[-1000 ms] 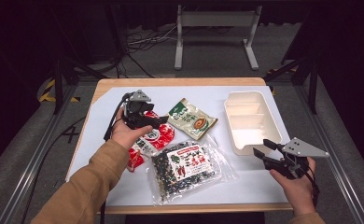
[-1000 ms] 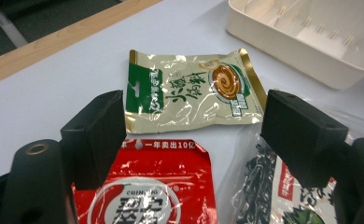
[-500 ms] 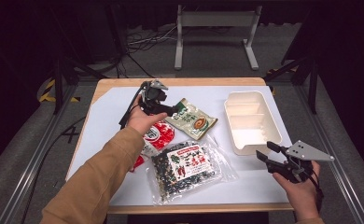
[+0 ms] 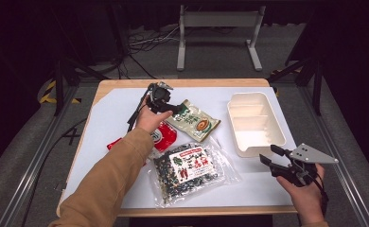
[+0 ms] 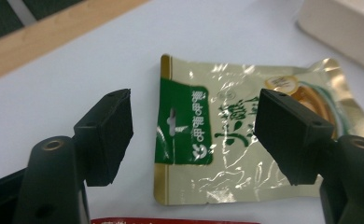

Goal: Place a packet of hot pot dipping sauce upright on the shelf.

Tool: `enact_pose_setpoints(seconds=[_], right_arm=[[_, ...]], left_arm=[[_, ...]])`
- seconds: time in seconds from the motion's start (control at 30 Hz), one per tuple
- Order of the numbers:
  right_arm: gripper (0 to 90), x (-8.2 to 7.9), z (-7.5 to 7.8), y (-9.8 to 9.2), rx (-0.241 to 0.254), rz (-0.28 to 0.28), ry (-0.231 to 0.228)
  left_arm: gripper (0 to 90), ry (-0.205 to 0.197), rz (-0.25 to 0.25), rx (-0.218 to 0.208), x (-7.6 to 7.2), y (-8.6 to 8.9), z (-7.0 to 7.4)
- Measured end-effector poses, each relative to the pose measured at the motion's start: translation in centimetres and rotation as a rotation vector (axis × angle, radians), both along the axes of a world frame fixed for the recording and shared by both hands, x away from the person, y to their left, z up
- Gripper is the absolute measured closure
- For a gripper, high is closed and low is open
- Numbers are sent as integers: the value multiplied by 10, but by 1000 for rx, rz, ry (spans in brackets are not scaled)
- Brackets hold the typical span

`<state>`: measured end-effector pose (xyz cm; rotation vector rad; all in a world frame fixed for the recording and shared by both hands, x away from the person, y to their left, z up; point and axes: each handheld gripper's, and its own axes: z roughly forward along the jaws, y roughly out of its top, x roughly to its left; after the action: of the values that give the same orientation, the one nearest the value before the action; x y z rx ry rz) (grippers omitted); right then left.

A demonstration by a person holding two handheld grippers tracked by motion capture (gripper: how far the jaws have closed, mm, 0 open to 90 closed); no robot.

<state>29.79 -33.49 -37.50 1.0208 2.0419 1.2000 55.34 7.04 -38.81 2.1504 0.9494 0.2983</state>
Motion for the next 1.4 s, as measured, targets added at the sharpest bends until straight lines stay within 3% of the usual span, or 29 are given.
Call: enact_pose_setpoints(seconds=[0.27,0.33,0.47,0.83,0.97,1.0,1.13,1.27,1.4], right_arm=[[442,1,-3,-1,-5,6,14],[442,2,-4,-1,-6,5,23],[441,3,-6,0,-8,12,32],[434,4,-9,2,-14,24,51],[430,4,-10,2,-15,25,56],[427,4,-10,2,-17,24,58],[423,4,-11,2,-18,27,61],[420,4,-11,2,-17,28,62],[412,5,-12,2,-17,28,70]], left_arm=[[327,76,35,2,15,6,-22],[338,84,36,5,16,6,-24],[351,137,16,4,19,6,-30],[343,243,-11,-23,23,3,-39],[365,273,-13,-9,22,2,-40],[354,316,-7,-27,22,2,-40],[355,317,-9,-10,21,1,-38],[379,334,-8,-41,19,4,-33],[409,318,-19,-70,15,4,-24]])
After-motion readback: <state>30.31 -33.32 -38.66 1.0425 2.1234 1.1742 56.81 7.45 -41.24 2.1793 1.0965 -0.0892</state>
